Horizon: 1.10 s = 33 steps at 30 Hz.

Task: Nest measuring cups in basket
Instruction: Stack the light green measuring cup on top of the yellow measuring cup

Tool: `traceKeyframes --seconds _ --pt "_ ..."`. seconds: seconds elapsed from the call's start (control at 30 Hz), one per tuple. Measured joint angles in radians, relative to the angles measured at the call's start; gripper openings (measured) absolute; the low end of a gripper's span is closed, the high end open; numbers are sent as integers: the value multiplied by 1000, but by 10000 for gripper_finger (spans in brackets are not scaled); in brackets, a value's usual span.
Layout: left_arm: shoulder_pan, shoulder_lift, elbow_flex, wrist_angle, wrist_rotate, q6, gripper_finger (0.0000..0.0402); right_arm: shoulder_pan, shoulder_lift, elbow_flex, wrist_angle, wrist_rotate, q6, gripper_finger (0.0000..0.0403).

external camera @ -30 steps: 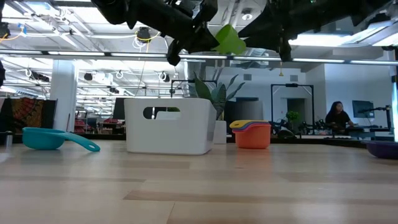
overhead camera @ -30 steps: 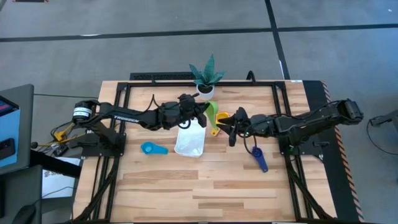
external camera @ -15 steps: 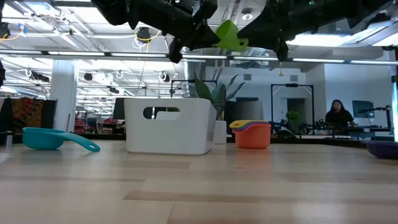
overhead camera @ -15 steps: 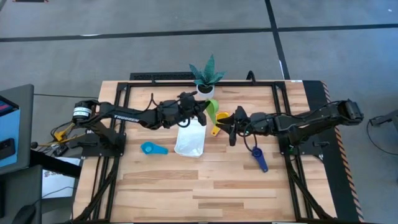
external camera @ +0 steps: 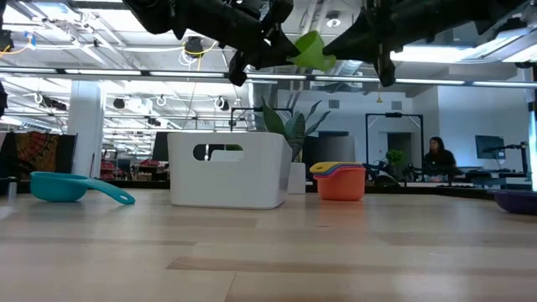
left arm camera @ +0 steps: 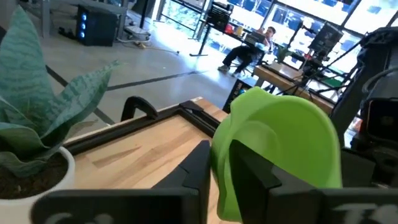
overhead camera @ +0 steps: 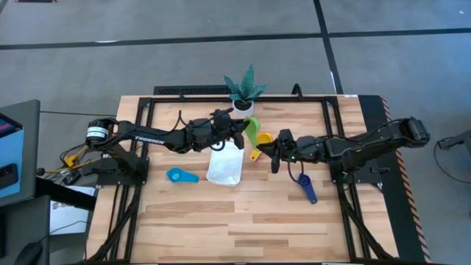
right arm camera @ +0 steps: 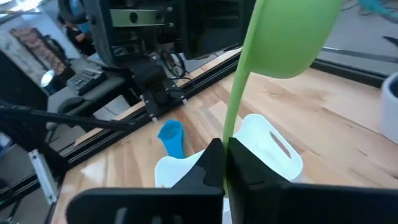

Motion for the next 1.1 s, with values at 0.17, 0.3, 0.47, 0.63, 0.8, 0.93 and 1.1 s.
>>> traceKeyframes --seconds 0.17,0.3,0.47,0.63,0.8,0.93,1.1 --pt "0 -3 0 -66 35 3 84 31 0 0 -35 71 89 9" --pt "-2 -41 0 -209 37 94 109 58 0 0 -121 142 196 5" --pt "0 -80 0 -379 30 243 125 93 0 -15 -208 242 348 7" --pt "-2 -83 0 -527 32 247 125 111 0 -118 -71 268 467 4" --pt "-1 -83 0 -598 20 209 125 105 65 -232 152 268 594 8" --pt "-2 -85 0 -612 5 226 126 106 161 -273 323 248 642 5" --pt "-2 -87 0 -628 -1 243 126 97 314 -277 481 233 720 9"
